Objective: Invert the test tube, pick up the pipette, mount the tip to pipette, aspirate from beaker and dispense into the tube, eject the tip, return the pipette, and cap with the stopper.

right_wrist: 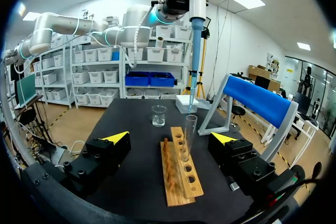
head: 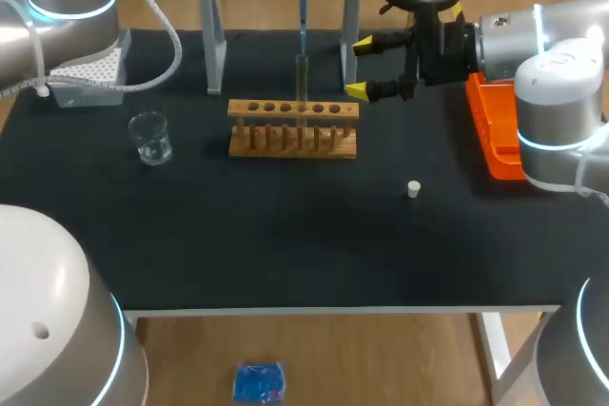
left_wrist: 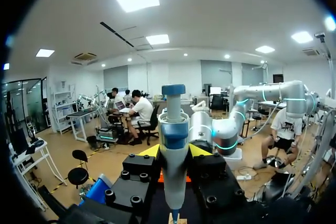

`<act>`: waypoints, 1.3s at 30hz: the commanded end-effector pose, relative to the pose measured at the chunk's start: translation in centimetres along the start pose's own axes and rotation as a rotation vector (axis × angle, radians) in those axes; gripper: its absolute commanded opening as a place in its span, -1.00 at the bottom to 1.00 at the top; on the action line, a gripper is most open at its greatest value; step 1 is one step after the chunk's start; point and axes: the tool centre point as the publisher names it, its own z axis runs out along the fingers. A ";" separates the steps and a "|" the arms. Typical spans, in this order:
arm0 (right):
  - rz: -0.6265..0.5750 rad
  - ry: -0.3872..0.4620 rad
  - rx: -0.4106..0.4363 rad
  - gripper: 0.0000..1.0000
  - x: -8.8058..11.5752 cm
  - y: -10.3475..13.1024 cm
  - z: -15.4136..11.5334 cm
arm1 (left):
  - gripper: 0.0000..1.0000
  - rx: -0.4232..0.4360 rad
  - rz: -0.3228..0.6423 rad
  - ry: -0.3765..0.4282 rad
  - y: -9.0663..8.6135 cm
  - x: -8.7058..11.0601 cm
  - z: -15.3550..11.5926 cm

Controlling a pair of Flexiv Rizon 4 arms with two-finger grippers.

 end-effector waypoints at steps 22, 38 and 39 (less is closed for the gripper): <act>-0.001 -0.002 -0.001 1.00 0.1 0.0 0.0 | -1.00 -0.009 -0.051 0.015 2.1 -1.0 0.2; -0.001 -0.002 -0.001 1.00 0.1 0.0 0.0 | -1.00 -0.021 -0.062 -0.027 2.2 -1.0 -0.9; -0.001 -0.002 -0.001 1.00 0.1 0.0 0.0 | -1.00 -0.017 -0.056 -0.033 2.1 -1.0 -1.0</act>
